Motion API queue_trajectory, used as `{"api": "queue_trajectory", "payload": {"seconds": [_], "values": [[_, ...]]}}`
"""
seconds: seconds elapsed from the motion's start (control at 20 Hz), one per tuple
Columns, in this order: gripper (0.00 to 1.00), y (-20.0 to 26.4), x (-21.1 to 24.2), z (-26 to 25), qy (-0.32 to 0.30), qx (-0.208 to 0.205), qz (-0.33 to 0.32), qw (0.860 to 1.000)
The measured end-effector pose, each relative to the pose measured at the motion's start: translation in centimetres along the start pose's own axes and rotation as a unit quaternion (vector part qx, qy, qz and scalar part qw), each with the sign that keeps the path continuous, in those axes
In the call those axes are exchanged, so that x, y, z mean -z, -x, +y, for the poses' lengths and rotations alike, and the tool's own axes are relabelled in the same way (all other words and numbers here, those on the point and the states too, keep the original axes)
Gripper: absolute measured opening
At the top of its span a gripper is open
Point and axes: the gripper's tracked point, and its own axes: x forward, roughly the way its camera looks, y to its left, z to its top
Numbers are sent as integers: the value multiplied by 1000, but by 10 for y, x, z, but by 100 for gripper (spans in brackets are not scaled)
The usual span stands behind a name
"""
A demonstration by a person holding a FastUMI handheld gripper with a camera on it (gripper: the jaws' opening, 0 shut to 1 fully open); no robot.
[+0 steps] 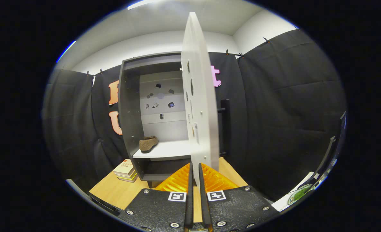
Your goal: Open the shoe cabinet door, grab the shoes and put them into the shoe cabinet, then close the shoe cabinet door.
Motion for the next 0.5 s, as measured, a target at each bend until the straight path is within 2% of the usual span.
{"api": "queue_trajectory", "payload": {"seconds": [0.3, 0.5], "values": [[17, -7, 56, 60, -7, 3, 52, 999], [30, -19, 109, 90, -19, -9, 112, 994]]}}
